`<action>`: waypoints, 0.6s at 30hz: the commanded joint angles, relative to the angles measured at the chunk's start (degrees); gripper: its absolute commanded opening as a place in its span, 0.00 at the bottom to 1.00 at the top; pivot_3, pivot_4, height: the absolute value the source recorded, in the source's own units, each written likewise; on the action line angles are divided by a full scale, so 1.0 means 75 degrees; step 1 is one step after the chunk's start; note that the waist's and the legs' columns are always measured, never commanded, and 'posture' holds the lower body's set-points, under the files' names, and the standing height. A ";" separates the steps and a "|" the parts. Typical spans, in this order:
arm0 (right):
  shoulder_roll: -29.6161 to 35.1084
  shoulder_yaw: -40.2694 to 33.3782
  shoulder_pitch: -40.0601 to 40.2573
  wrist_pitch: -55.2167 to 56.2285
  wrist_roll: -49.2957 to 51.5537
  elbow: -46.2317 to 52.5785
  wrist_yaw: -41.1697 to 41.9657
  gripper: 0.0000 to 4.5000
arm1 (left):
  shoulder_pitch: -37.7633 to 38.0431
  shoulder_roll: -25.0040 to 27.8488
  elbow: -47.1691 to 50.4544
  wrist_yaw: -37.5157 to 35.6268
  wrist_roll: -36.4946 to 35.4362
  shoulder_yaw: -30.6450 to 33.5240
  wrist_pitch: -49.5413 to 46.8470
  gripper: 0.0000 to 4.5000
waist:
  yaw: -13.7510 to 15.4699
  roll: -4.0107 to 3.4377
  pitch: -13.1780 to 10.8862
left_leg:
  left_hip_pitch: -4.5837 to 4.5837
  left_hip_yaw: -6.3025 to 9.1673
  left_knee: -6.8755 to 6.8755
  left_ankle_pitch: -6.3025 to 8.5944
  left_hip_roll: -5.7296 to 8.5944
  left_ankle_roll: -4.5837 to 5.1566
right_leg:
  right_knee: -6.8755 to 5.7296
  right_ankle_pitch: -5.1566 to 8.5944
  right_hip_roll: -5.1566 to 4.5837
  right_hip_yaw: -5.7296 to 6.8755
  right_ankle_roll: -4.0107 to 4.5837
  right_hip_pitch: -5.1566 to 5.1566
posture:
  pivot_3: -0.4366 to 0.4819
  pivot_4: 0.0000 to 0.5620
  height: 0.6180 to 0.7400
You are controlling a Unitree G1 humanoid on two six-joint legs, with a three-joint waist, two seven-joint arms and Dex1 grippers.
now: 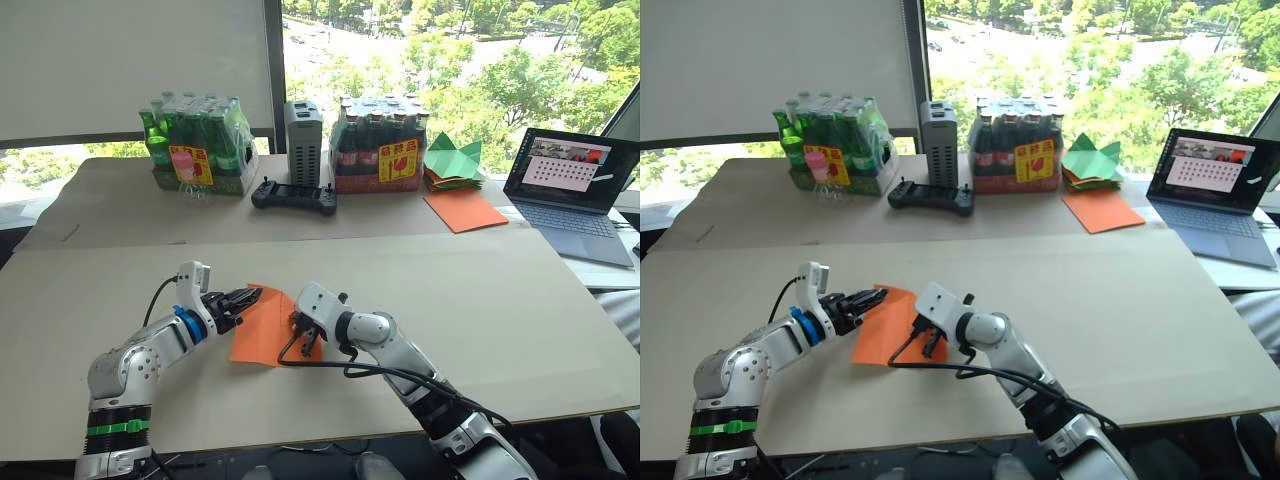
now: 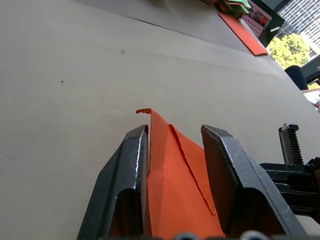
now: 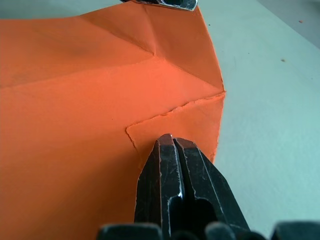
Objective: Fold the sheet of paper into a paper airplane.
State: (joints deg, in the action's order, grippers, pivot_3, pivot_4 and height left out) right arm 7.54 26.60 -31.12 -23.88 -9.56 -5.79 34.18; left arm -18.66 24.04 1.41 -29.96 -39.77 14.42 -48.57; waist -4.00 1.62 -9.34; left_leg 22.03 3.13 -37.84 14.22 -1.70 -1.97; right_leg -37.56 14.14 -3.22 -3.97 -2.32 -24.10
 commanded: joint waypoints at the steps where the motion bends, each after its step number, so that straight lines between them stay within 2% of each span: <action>1: -0.0034 0.0052 0.0051 -0.0131 -0.0030 0.0007 -0.0012 0.00 | -0.0089 -0.0002 0.0114 -0.0131 0.0058 -0.0062 0.0241 0.40 | 0.0003 0.0000 0.0000 | 0.0000 0.0000 0.0000 0.0000 0.0000 0.0000 | 0.0000 0.0000 0.0000 0.0000 0.0000 0.0000 | 0.48 0.27 1.00; 6: -0.0026 0.0044 0.0054 -0.0141 -0.0033 0.0024 -0.0012 0.00 | -0.0038 0.0073 0.0213 -0.0213 0.0215 -0.0274 0.0319 0.06 | 0.0004 0.0000 0.0000 | 0.0000 0.0000 0.0000 0.0000 0.0000 0.0000 | 0.0000 0.0000 0.0000 0.0000 0.0000 0.0000 | 0.48 0.27 1.00; 18: -0.0009 0.0024 0.0036 -0.0143 -0.0044 0.0022 0.0023 0.00 | 0.0272 0.0790 0.0713 -0.0819 0.1406 -0.1182 0.1362 0.06 | 0.0011 0.0000 0.0000 | 0.0001 -0.0001 0.0000 0.0000 0.0000 0.0000 | 0.0002 0.0000 0.0000 0.0000 0.0000 -0.0001 | 0.48 0.27 1.00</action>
State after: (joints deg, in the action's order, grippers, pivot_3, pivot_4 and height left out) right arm 7.51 26.52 -31.11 -23.95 -9.87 -5.77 34.15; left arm -16.73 29.07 4.02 -34.83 -30.64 6.36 -40.95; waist -3.91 1.62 -9.34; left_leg 22.04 3.13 -37.83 14.22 -1.70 -1.96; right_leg -37.54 14.14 -3.22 -3.97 -2.32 -24.10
